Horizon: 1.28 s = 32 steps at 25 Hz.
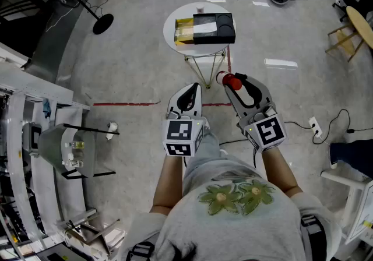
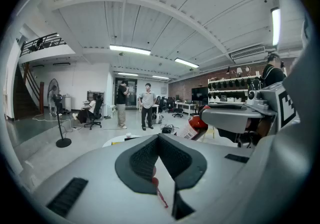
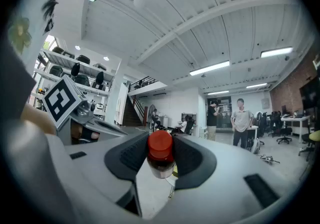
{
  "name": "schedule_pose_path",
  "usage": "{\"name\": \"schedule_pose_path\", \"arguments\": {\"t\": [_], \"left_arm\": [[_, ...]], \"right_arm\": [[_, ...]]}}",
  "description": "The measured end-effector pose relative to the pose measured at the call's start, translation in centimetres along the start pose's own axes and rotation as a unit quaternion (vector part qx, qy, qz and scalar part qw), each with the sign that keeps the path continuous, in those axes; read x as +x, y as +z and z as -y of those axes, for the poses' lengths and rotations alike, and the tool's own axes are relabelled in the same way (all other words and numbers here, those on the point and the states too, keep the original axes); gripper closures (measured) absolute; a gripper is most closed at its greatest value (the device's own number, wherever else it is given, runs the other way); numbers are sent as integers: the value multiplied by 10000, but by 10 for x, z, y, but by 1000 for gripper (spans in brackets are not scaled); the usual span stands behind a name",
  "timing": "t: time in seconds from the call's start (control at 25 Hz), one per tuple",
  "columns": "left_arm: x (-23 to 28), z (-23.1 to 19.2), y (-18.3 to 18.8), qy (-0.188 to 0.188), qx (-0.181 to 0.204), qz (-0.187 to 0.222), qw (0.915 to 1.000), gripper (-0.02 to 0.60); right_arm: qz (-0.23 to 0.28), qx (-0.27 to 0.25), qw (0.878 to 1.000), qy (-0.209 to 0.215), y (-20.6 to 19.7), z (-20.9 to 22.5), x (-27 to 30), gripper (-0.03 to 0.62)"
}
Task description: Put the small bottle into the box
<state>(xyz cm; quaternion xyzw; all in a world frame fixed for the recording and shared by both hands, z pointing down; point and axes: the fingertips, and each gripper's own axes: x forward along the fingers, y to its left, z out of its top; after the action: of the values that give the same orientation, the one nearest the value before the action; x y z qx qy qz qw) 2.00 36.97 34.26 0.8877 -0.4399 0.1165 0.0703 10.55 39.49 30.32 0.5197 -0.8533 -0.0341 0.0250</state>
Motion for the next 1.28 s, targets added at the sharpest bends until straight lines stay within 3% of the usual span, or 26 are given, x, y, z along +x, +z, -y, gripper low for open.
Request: {"name": "schedule_pose_path", "arguments": {"t": [0.32,0.84,1.28], "left_arm": [[51,-44,3,7,-73,-27,10000,580],[145,-158,29,11,-164,-29,9999,580],[179,-239,21,16,-285,-142,9995,580]], "right_arm": [[13,-49,9999,102,-2,22,59,441],[-17,-90,9999,74,4,67,202,441],[-94,-50,9999,-58,-8,78,282,442]]}}
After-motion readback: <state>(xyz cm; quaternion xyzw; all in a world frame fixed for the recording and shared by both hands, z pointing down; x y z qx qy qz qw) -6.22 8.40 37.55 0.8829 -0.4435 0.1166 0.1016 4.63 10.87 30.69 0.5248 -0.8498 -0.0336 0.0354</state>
